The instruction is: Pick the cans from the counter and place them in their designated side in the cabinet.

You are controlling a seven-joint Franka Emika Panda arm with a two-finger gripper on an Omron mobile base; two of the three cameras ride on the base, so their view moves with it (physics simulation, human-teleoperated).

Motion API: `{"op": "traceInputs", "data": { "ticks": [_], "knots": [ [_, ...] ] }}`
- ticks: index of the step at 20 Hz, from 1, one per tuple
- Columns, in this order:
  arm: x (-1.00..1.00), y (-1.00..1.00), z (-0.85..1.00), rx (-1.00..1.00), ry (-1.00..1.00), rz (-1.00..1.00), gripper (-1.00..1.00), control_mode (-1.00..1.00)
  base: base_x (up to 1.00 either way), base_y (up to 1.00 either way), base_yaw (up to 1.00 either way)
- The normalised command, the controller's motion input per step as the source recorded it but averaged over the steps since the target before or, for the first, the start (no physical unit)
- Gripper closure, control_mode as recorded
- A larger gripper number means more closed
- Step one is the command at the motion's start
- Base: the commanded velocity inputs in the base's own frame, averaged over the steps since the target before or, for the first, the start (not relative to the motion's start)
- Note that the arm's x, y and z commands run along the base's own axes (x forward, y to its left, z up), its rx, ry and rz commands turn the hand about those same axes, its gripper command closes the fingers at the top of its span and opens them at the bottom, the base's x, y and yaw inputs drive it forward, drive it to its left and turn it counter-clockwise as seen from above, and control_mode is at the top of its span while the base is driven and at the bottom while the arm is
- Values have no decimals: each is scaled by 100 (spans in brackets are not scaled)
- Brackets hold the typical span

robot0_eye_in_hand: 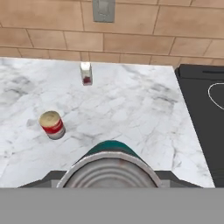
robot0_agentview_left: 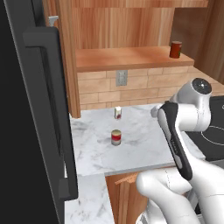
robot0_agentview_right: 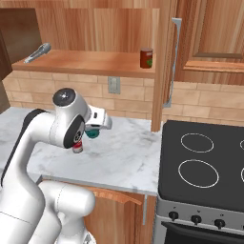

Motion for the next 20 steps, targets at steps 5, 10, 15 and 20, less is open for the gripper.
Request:
{"op": "traceInputs", "data": {
  "ticks": [5,10,15,20],
  "knots": [
    [-1,0,23,-3,-14,0,100,-100,0,0,0],
    [0,-1,23,-3,-13,0,100,-100,0,0,0],
    [-1,-1,17,-2,-10,0,100,-100,0,0,0],
    [-4,-3,24,-1,-6,0,100,-100,0,0,0]
  ]
}}
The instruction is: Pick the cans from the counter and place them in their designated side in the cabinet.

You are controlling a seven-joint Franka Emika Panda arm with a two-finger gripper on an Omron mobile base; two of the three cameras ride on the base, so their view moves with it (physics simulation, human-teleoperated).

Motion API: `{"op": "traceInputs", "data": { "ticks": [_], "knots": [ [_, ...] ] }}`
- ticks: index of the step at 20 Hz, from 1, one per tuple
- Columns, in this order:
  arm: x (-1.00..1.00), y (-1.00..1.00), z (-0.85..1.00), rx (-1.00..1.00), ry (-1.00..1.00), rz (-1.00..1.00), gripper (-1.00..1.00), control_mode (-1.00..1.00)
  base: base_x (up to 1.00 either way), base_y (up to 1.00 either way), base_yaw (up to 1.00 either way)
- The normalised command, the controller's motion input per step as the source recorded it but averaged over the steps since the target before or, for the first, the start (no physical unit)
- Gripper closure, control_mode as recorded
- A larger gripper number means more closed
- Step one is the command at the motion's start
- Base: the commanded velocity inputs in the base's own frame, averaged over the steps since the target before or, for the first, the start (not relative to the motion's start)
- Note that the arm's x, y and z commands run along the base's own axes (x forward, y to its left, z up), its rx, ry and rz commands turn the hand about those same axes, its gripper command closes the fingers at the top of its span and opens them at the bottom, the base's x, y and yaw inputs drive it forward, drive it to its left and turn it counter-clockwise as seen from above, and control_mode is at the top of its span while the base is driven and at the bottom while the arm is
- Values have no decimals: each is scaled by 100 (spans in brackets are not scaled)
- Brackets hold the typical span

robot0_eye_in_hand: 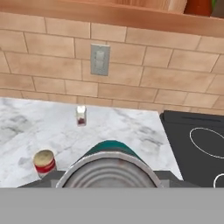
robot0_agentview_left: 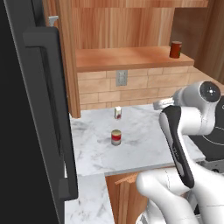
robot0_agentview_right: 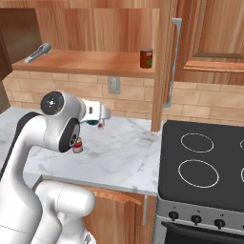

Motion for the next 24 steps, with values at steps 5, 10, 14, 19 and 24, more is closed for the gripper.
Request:
{"op": "traceInputs", "data": {
  "ticks": [5,10,14,19,24],
  "knots": [
    [-7,-11,28,0,-1,0,100,-100,0,0,0],
    [-7,-8,28,0,0,0,100,-100,0,0,0],
    [-6,-5,27,0,0,0,100,-100,0,0,0],
    [-1,-1,23,0,0,0,100,-100,0,0,0],
    [0,-2,21,0,0,0,100,-100,0,0,0]
  ]
}}
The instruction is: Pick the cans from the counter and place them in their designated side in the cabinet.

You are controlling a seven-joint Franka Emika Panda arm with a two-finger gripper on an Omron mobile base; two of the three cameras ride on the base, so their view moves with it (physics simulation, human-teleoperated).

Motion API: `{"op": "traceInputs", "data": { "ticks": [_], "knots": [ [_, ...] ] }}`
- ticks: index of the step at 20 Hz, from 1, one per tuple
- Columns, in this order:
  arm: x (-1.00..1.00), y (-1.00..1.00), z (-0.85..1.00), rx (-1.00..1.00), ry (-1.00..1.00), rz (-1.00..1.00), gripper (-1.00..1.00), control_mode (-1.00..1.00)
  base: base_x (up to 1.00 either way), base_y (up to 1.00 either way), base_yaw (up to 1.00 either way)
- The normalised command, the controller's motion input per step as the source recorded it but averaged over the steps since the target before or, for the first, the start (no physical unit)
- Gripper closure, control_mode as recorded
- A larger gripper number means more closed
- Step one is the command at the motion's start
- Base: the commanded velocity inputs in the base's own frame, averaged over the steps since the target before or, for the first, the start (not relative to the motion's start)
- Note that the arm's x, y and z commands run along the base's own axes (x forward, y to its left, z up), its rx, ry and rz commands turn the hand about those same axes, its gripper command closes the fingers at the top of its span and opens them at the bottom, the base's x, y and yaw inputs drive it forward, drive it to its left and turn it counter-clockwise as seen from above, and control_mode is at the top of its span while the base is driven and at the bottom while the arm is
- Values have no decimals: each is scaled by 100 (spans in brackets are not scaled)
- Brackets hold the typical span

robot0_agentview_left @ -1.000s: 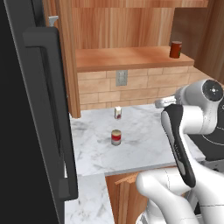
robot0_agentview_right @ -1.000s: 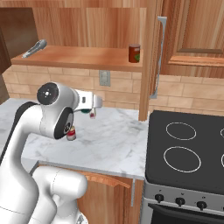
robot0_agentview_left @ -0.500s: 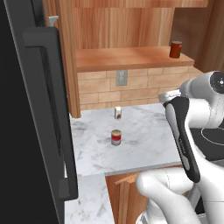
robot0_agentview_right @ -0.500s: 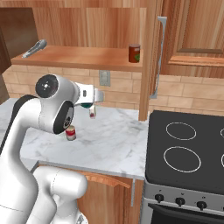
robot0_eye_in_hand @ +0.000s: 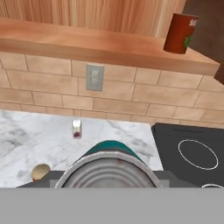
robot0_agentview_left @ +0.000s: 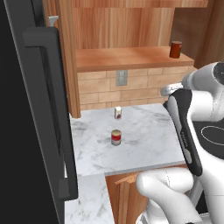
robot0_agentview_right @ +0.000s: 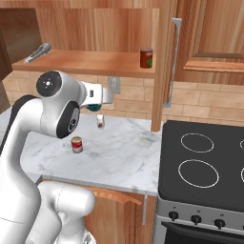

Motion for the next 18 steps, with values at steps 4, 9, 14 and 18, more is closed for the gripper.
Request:
{"op": "traceInputs", "data": {
  "ticks": [4,9,14,18],
  "knots": [
    [0,-4,21,0,1,0,100,-100,0,0,0],
    [0,-2,20,0,0,0,100,-100,0,0,0],
    [4,-2,15,0,0,0,100,-100,0,0,0],
    [9,0,14,0,0,0,100,-100,0,0,0]
  ]
}}
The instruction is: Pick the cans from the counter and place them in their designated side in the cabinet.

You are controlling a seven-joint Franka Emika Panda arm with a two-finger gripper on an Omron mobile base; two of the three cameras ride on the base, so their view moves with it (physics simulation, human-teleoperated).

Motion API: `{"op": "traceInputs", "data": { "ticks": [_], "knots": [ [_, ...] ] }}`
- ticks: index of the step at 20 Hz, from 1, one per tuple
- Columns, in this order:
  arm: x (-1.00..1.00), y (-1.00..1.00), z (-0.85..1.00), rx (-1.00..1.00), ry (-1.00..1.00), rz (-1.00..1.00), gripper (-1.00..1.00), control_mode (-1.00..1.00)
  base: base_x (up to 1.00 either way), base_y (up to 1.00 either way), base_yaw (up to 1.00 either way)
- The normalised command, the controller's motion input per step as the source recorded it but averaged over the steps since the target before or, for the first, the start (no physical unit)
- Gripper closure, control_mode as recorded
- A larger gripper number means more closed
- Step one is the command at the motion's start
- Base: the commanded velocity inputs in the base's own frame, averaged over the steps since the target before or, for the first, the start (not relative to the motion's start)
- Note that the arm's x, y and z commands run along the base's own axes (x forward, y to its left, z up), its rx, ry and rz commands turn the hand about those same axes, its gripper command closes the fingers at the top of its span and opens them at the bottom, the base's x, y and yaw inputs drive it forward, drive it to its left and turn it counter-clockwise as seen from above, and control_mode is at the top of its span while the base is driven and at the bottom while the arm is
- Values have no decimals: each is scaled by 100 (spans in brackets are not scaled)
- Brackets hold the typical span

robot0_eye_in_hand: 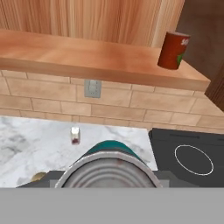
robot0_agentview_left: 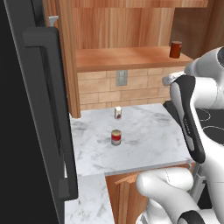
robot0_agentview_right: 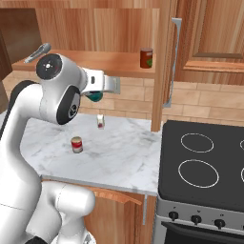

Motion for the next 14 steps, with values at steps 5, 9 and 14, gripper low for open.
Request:
{"op": "traceInputs", "data": {
  "ticks": [5,9,14],
  "knots": [
    [9,-2,16,-1,-1,0,100,-100,0,0,0],
    [6,-3,17,-1,-3,0,100,-100,0,0,0],
    [4,-5,16,-2,-6,0,100,-100,0,0,0]
  ]
}}
